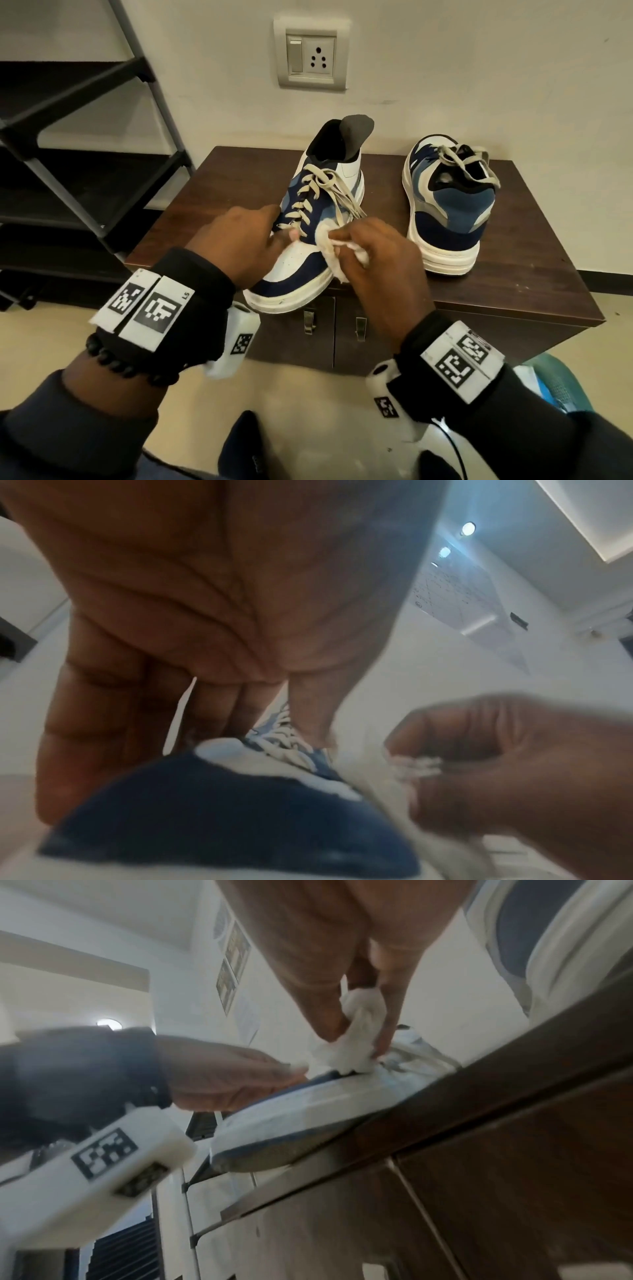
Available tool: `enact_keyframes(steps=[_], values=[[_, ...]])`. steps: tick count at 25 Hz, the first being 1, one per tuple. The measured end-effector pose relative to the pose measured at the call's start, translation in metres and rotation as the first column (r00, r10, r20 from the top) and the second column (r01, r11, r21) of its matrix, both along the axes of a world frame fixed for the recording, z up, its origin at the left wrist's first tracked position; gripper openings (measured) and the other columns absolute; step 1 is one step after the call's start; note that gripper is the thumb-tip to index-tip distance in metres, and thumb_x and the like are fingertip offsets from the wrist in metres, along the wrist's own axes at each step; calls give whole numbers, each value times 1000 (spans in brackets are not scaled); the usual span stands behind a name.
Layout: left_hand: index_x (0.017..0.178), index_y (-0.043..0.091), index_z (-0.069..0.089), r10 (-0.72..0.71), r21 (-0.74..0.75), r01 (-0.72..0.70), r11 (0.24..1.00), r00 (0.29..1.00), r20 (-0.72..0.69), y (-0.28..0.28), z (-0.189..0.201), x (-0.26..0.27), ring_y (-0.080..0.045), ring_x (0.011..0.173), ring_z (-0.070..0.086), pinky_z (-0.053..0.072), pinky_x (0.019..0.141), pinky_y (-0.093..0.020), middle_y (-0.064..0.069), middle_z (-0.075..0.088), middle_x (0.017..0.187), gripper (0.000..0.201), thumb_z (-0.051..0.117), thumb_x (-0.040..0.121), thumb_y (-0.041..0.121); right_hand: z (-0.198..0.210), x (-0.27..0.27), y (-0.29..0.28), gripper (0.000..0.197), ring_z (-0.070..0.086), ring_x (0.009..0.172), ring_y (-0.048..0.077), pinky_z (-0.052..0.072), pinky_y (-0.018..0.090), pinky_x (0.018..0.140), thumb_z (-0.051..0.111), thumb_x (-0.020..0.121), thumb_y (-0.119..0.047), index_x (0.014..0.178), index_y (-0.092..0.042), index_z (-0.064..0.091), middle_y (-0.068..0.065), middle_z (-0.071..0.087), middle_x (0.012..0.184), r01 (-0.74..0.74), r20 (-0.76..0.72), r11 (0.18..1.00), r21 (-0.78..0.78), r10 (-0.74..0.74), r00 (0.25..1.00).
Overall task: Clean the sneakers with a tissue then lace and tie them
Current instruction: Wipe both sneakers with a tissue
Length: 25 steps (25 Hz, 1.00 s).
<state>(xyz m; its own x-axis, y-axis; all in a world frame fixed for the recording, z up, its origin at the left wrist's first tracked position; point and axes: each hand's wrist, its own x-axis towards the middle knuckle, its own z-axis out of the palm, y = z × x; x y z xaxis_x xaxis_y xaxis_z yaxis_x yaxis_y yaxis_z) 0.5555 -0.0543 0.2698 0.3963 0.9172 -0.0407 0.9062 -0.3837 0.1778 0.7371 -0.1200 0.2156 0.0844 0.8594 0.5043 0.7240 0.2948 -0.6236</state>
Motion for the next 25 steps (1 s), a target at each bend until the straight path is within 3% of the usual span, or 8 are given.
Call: enact_keyframes(steps=[4, 11, 14, 16, 18, 20, 23, 25], values=[[145, 22, 24, -13, -118, 8, 993, 999, -47, -11, -4, 3, -22, 127, 48, 43, 102, -44, 0, 43, 147, 113, 36, 59, 94, -17, 1, 1, 12, 53, 86, 12, 40, 20, 70, 61, 86, -5, 94, -13, 65, 0, 60, 95, 42, 65, 995, -92, -36, 997], [144, 17, 23, 10, -108, -10, 994, 1000, 6, -4, -12, 11, -25, 130, 44, 41, 104, -44, -4, 39, 148, 108, 62, 62, 76, -23, 6, -10, 17, 59, 93, 21, 42, 22, 75, 67, 83, -4, 99, -9, 68, 6, 65, 101, 36, 211, 999, -28, -30, 977], [148, 13, 12, -19, -72, 18, 997, 1000, -4, -4, -19, 16, -31, 138, 32, 34, 110, -47, -11, 24, 154, 115, 61, 64, 74, -24, 19, -41, 17, 55, 93, 15, 44, 20, 81, 61, 86, -9, 102, -8, 64, 5, 61, 101, 31, 100, 986, 163, -48, 994], [149, 12, 9, -9, -58, 8, 998, 1000, -9, -2, -22, 21, -34, 139, 28, 31, 111, -50, -14, 21, 155, 120, 63, 62, 74, -33, 31, -69, 16, 51, 93, 11, 40, 16, 84, 56, 87, -12, 103, -9, 58, 1, 56, 101, 201, -54, 950, 239, -194, 980], [148, 12, 12, 7, -44, -7, 999, 1000, 13, 3, -25, 25, -37, 136, 32, 33, 109, -53, -16, 26, 152, 120, 66, 59, 74, -54, 55, -90, 16, 50, 92, 9, 37, 9, 82, 56, 89, -13, 105, -11, 55, -1, 54, 102, 524, -294, 835, 166, -465, 835], [147, 13, 15, 20, -33, -19, 999, 999, 45, 7, -27, 29, -37, 134, 36, 35, 107, -54, -15, 30, 150, 117, 70, 60, 70, -91, 94, -104, 16, 52, 93, 15, 38, 11, 78, 57, 88, -14, 104, -10, 54, 4, 57, 103, 767, -434, 642, -19, -696, 572], [146, 12, 17, 33, -21, -32, 999, 998, 46, 9, -25, 31, -37, 132, 38, 36, 106, -53, -14, 32, 148, 115, 72, 61, 66, -146, 164, -117, 18, 55, 99, 37, 40, 36, 86, 56, 83, -10, 100, -3, 56, 23, 60, 105, 896, -305, 367, -251, -908, 286], [147, 11, 17, 48, -24, -47, 999, 998, 38, 8, -21, 30, -37, 132, 38, 36, 106, -53, -14, 32, 149, 115, 73, 62, 65, -174, 200, -122, 22, 53, 104, 45, 40, 44, 91, 58, 83, -7, 102, 4, 56, 33, 58, 108, 854, -102, 248, -458, -969, 227]])
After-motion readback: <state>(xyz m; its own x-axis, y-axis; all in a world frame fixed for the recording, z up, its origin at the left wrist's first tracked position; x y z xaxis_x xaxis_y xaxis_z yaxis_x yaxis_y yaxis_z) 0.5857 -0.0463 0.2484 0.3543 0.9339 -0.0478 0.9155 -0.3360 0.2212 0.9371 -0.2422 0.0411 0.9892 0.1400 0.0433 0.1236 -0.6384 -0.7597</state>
